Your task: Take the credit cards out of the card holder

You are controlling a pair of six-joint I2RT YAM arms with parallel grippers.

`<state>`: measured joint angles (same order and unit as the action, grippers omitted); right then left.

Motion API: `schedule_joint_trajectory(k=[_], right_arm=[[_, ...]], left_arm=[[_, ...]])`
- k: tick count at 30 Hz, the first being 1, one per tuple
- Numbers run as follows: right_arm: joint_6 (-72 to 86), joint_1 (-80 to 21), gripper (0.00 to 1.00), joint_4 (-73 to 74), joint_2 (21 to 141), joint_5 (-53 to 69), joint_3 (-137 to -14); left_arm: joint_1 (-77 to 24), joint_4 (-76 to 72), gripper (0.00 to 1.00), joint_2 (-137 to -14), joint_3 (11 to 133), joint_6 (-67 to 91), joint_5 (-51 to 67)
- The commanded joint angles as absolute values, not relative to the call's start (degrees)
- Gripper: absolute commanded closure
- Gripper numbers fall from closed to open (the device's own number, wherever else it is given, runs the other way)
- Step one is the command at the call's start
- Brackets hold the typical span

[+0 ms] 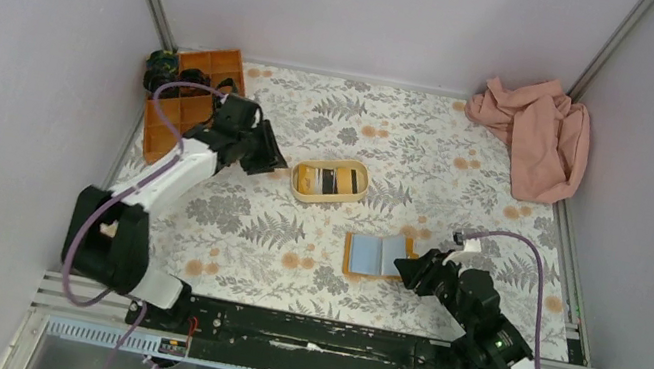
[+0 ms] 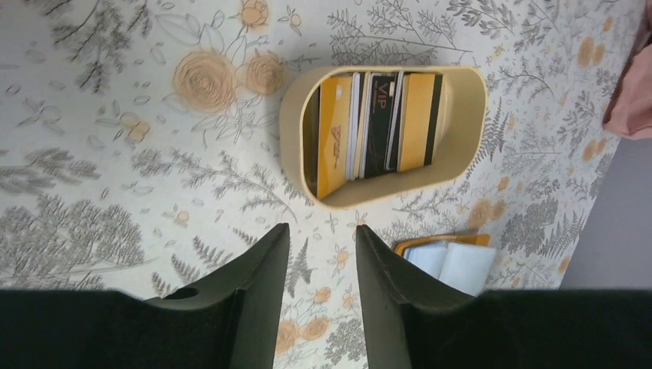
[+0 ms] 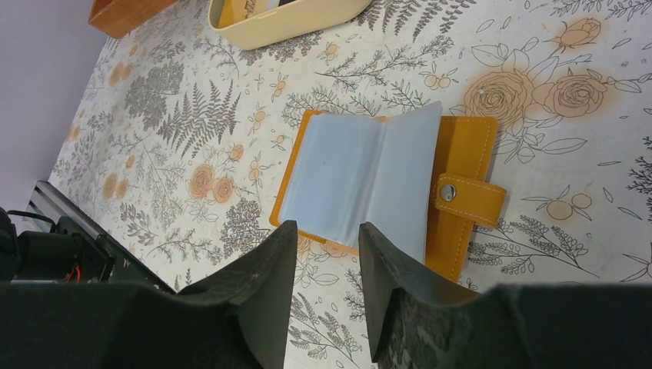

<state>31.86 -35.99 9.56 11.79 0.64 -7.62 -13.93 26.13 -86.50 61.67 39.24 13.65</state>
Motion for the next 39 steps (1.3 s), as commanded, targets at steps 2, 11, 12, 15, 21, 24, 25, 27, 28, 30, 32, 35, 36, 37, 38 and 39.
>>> schedule_joint_trajectory(k=[2, 11, 12, 15, 21, 24, 25, 27, 28, 30, 32, 35, 36, 37, 38, 39], right_arm=[[30.8, -36.2, 0.57, 5.5, 13.1, -0.2, -7.8], [31.4, -36.2, 0.57, 4.0, 16.5, -2.9, -8.3], [31.6, -36.2, 0.54, 3.9, 16.9, -3.4, -8.6], [32.3, -36.2, 0.29, 1.2, 18.7, -5.6, -8.4], [29.6, -36.2, 0.26, -6.1, 29.3, -7.2, -13.4], [26.9, -36.2, 0.26, -8.0, 38.1, -9.7, -17.4], [26.3, -36.2, 0.26, -8.6, 40.7, -9.7, -18.7], [25.9, -36.2, 0.25, -10.0, 43.9, -8.7, -20.5], [26.0, -36.2, 0.25, -11.5, 44.7, -8.5, -20.8], [25.6, -36.2, 0.25, -14.0, 45.6, -9.7, -20.7], [24.3, -36.2, 0.25, -14.8, 46.6, -11.3, -21.4], [22.4, -36.2, 0.25, -14.3, 48.5, -12.6, -23.2], [21.9, -36.2, 0.25, -14.2, 49.0, -12.6, -23.5], [21.9, -36.2, 0.26, -14.3, 49.2, -12.7, -23.7], [22.1, -36.2, 0.26, -14.3, 49.0, -12.4, -23.6], [22.3, -36.2, 0.27, -14.4, 48.3, -12.1, -23.3]], left_arm=[[-15.9, 12.3, 0.57, -70.9, 48.5, 42.5, 5.0], [-24.4, -4.0, 0.60, -52.5, 31.2, 39.6, -6.1], [-24.9, -5.2, 0.60, -50.7, 29.9, 39.2, -6.5], [-25.1, -7.8, 0.59, -46.7, 26.8, 38.2, -7.2], [-25.1, -9.1, 0.57, -47.7, 25.2, 36.4, -6.5], [-25.1, -11.9, 0.57, -49.6, 24.7, 36.1, -3.9], [-25.1, -12.7, 0.57, -50.3, 24.5, 36.0, -3.2], [-25.2, -13.7, 0.57, -51.6, 24.2, 36.2, -2.1], [-25.2, -14.3, 0.57, -52.1, 23.8, 36.3, -2.0], [-25.1, -16.6, 0.56, -52.4, 22.7, 36.5, -1.4], [-25.1, -18.0, 0.56, -52.8, 21.9, 36.2, -1.6], [-25.1, -17.5, 0.56, -53.7, 22.3, 34.7, -2.0], [-25.0, -16.8, 0.56, -54.2, 22.7, 33.0, -2.0], [-25.1, -15.8, 0.55, -54.9, 23.4, 31.6, -1.7], [-25.1, -14.5, 0.54, -55.6, 24.1, 31.0, -1.7], [-25.1, -13.5, 0.54, -56.2, 24.7, 30.7, -1.7]])
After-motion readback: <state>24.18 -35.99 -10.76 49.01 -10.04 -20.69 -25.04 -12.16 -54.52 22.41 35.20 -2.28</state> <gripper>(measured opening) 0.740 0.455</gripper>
